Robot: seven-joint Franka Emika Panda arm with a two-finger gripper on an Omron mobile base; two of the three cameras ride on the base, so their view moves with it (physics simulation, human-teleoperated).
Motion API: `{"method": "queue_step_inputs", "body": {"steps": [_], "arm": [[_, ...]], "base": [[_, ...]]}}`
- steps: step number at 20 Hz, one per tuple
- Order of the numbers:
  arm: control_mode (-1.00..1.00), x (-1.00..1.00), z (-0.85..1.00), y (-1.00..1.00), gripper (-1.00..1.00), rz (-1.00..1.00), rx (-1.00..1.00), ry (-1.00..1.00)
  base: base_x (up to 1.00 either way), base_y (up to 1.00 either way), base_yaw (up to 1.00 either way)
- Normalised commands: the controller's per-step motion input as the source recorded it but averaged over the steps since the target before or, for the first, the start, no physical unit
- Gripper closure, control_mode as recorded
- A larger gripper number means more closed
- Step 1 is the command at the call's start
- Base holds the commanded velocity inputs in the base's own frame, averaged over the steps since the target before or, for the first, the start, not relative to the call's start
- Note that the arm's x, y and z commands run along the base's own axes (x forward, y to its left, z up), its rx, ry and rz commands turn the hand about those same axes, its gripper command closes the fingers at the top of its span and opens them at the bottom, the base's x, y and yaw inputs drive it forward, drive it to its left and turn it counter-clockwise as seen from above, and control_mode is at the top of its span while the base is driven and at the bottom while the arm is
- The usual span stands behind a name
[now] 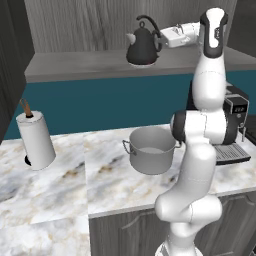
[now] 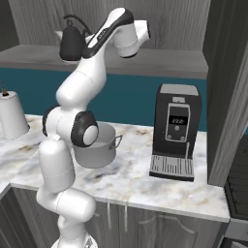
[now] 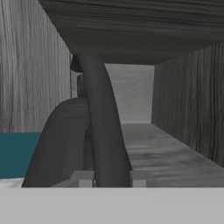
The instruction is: Pick the kettle from the cabinet and place it on a stove burner. Then pick the pot from the counter and place it on another stove burner. Finally, turn both burners on.
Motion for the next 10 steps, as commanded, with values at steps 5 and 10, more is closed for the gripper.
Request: {"method": "queue_step_inputs", "body": {"steps": [5, 10], "arm": [[-1.0, -0.57, -0.21, 0.0, 1.0, 0.0, 0.08, -0.03], [-1.0, -0.65, 0.0, 0.02, 1.0, -0.01, 0.03, -0.05]], "base": [[0.0, 0.0, 0.0], [0.0, 0.0, 0.0]]}}
